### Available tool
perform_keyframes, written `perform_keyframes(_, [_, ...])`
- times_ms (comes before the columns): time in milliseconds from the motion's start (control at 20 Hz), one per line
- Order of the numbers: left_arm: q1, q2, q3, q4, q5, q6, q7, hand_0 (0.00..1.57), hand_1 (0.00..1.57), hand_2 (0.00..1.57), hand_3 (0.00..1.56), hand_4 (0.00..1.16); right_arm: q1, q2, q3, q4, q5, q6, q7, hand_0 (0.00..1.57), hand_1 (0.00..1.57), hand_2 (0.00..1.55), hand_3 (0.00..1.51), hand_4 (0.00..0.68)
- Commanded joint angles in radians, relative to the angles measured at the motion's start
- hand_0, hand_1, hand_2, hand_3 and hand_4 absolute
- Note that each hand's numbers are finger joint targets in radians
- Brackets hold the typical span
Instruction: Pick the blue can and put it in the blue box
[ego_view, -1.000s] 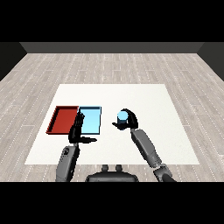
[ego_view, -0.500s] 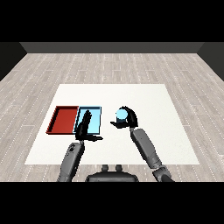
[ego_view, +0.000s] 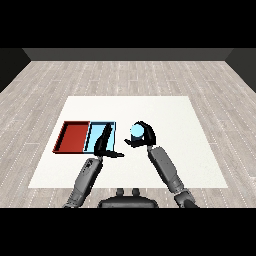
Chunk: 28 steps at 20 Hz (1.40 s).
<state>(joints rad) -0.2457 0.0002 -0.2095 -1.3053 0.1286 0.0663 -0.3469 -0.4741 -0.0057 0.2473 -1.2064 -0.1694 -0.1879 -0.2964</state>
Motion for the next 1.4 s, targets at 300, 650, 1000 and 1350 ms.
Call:
perform_keyframes(300, [-0.13,0.0,-0.108,0.159,0.091,0.127,0.008,0.0,0.0,0.0,0.0,0.0,0.022,0.006,0.053,-0.058,0.002,0.0,0.021,1.4,1.4,1.45,1.41,0.662])
perform_keyframes(650, [-0.12,0.0,-0.153,0.192,0.1,0.135,0.004,0.0,0.0,0.0,0.0,0.0,0.011,0.006,0.041,-0.078,0.006,0.008,0.024,1.4,1.4,1.44,1.4,0.679])
perform_keyframes(1000, [-0.171,0.0,-0.299,0.265,0.236,0.235,-0.061,0.0,0.0,0.0,0.0,0.0,-0.04,0.006,0.109,-0.028,-0.059,-0.041,-0.02,1.4,1.4,1.44,1.41,0.666])
perform_keyframes(1350, [-0.191,0.0,-0.297,0.26,0.224,0.231,-0.062,0.0,0.0,0.0,0.0,0.0,-0.059,0.006,0.21,0.039,-0.073,-0.089,-0.064,1.41,1.41,1.43,1.39,0.651])
